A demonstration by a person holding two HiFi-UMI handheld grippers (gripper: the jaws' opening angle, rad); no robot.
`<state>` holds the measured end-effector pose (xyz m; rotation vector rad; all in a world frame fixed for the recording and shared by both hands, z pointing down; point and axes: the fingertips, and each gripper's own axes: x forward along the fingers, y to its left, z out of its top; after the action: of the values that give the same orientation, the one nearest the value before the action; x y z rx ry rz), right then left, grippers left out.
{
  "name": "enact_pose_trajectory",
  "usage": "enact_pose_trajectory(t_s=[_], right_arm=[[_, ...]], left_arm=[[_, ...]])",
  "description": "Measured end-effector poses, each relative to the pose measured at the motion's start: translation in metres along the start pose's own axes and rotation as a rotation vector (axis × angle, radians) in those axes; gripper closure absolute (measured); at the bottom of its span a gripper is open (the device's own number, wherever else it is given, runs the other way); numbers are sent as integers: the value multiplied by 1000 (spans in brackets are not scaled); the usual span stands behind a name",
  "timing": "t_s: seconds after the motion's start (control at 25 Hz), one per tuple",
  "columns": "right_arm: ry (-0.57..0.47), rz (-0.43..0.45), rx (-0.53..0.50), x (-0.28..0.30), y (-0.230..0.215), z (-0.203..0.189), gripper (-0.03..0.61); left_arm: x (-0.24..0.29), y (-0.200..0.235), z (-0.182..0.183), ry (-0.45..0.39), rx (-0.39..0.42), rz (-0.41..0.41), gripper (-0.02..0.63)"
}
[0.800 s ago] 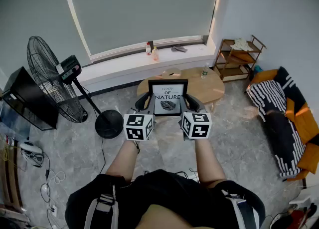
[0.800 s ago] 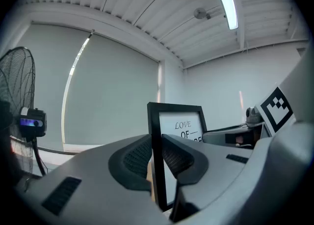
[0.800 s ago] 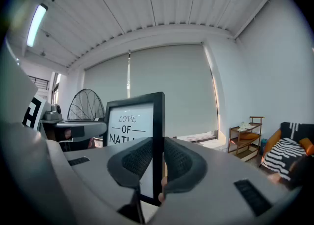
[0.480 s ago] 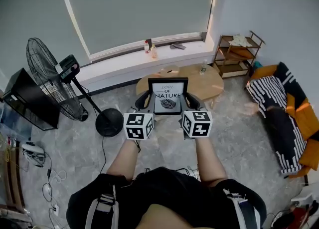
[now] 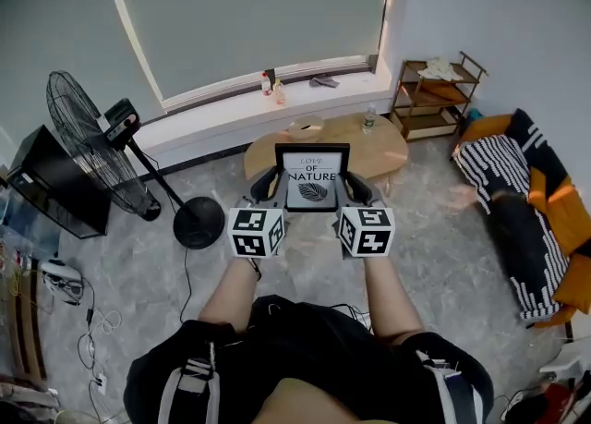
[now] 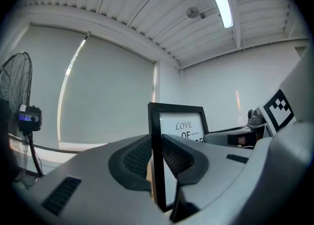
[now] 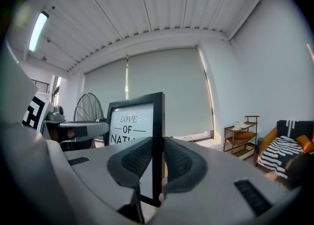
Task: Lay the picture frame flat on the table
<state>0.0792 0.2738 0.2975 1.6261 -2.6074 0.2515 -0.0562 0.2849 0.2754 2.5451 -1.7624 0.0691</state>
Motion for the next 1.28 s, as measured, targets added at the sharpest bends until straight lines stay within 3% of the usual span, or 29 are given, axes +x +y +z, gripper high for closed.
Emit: enact_pose_trajectory(t_s=[0.28, 0.72, 0.96, 1.28], right_arm=[[7, -20, 4, -4, -34, -2, 488], [8, -50, 3, 56, -68, -8, 488], [22, -60, 0, 129, -91, 8, 488], [42, -65, 8, 262, -111, 34, 488]], left_arm=[[22, -26, -4, 14, -13, -29, 534], [91, -4, -16, 6, -32, -54, 534], [161, 35, -10, 15, -47, -68, 534], [271, 118, 4, 22, -62, -91, 534]])
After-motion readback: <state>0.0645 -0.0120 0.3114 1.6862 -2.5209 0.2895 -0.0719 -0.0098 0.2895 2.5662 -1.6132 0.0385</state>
